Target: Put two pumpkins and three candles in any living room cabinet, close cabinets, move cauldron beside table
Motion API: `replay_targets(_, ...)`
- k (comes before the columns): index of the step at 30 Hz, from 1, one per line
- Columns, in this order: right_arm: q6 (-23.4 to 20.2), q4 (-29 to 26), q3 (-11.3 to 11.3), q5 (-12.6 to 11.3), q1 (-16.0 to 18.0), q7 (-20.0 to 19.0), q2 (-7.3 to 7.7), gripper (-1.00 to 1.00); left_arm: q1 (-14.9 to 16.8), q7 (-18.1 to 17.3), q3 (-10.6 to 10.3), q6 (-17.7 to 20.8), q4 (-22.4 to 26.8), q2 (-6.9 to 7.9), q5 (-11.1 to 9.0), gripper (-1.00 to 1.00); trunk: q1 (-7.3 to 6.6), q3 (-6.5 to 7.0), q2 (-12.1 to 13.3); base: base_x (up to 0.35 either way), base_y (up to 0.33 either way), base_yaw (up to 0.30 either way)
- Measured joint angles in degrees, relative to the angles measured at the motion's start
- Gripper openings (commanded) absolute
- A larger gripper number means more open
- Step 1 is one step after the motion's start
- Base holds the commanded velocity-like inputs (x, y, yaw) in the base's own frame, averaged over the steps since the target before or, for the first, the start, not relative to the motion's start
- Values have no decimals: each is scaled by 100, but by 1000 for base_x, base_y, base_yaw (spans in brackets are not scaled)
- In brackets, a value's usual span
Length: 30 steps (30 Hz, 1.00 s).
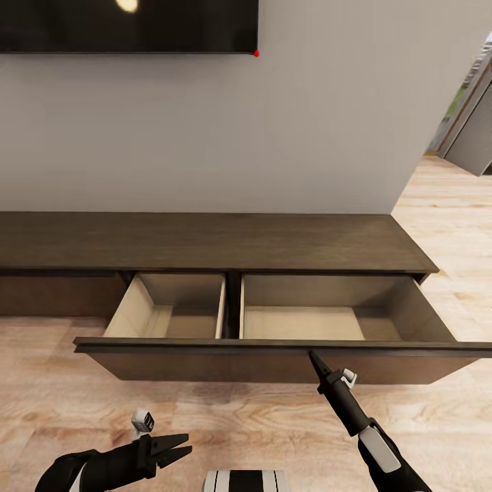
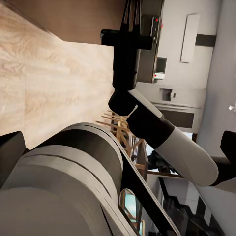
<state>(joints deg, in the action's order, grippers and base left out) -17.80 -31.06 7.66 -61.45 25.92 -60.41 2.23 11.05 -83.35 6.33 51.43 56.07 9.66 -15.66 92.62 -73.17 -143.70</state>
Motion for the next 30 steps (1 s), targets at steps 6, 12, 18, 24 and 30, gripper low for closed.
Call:
replay_targets(6,6,2,0,7,-1,-9,1,-100,0,0,-1,0,2,0,0,100,0,0,0,-14,0,0)
replay_targets(12,7,3,-3,10,-1,-10,0,-100,0,0,-2,0,2,0,0,100,0,0,0,-51,0,0)
replay_targets(18,5,2,-3,10,-2,-11,1,-100,0,0,0,0,2,0,0,100,0,0,0,-2,0,0)
replay_targets(24,28,8,21,4,21,25,-1,-100,1,-1,-7,-1,5,-7,7,100,2,1,0,-86,18,0)
replay_targets(30,23,5,27,-8,66,111,0,-100,1,0,-5,-1,0,-6,9,100,0,1,0,-26,6,0)
